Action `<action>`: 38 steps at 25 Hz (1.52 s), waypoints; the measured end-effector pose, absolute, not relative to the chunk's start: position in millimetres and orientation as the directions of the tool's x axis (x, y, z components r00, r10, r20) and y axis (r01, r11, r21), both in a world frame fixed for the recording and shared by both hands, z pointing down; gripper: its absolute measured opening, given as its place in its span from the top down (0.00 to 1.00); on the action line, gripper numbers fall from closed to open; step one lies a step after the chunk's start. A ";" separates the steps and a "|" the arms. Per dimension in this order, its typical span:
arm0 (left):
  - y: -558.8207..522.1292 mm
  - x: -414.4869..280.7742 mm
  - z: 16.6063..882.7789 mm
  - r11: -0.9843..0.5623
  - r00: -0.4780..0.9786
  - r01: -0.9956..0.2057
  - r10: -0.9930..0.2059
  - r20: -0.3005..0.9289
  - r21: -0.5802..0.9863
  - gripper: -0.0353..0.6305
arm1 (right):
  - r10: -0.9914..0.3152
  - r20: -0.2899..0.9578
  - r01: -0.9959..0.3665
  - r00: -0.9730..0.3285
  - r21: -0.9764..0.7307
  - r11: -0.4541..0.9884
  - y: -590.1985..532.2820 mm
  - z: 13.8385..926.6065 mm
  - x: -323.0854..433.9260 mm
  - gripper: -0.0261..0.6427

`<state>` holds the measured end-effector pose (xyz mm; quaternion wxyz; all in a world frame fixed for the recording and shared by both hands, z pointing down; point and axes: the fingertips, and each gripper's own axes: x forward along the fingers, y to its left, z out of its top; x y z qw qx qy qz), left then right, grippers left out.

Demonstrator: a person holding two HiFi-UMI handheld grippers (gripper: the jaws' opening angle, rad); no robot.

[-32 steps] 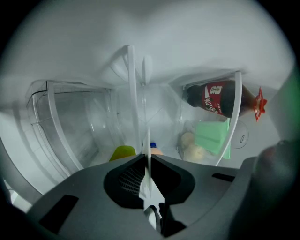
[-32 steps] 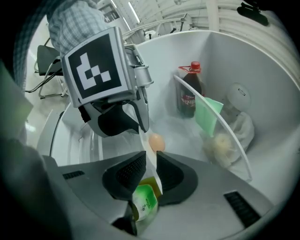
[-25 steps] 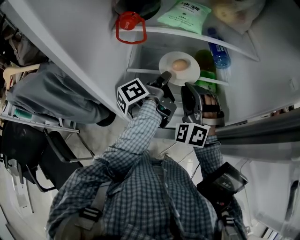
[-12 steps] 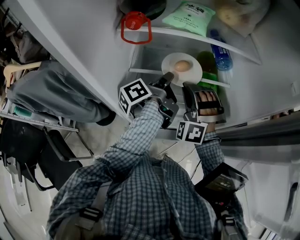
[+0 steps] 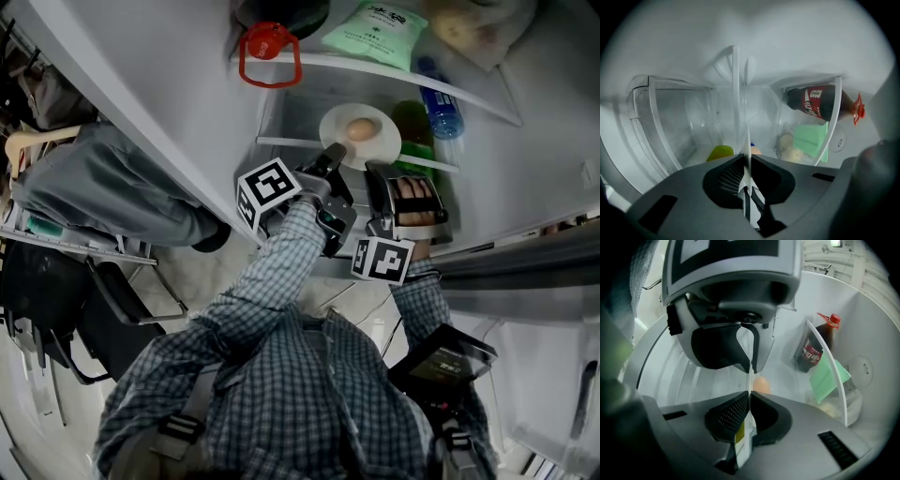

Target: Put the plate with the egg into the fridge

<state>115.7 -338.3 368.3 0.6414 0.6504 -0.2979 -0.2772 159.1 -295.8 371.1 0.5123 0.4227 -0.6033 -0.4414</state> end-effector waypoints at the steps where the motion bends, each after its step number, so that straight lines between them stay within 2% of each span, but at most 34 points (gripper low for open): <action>1: -338.2 115.5 367.9 -0.004 0.669 -0.035 -0.743 0.021 0.999 0.92 | -0.962 0.247 -0.059 -0.117 0.965 0.255 -296.1 371.0 159.2 0.93; 13: -337.3 116.6 362.0 -0.059 0.674 -0.024 -0.738 -0.027 0.998 0.91 | -0.961 0.257 -0.080 -0.101 0.961 0.266 -300.0 369.0 162.8 0.93; 20: -332.6 122.1 355.5 -0.123 0.709 0.010 -0.699 -0.094 0.992 0.88 | -0.960 0.264 -0.098 -0.091 0.957 0.273 -301.9 365.2 167.3 0.93; 25: -320.2 126.1 361.1 -0.110 0.721 0.061 -0.682 -0.120 0.992 0.88 | -0.967 0.239 -0.088 -0.095 0.965 0.247 -308.1 358.4 165.7 0.94; 38: -276.3 130.9 359.4 -0.236 0.811 -0.032 -0.574 -0.113 0.971 0.89 | -0.951 0.296 -0.094 -0.092 0.948 0.304 -317.7 370.3 162.0 0.94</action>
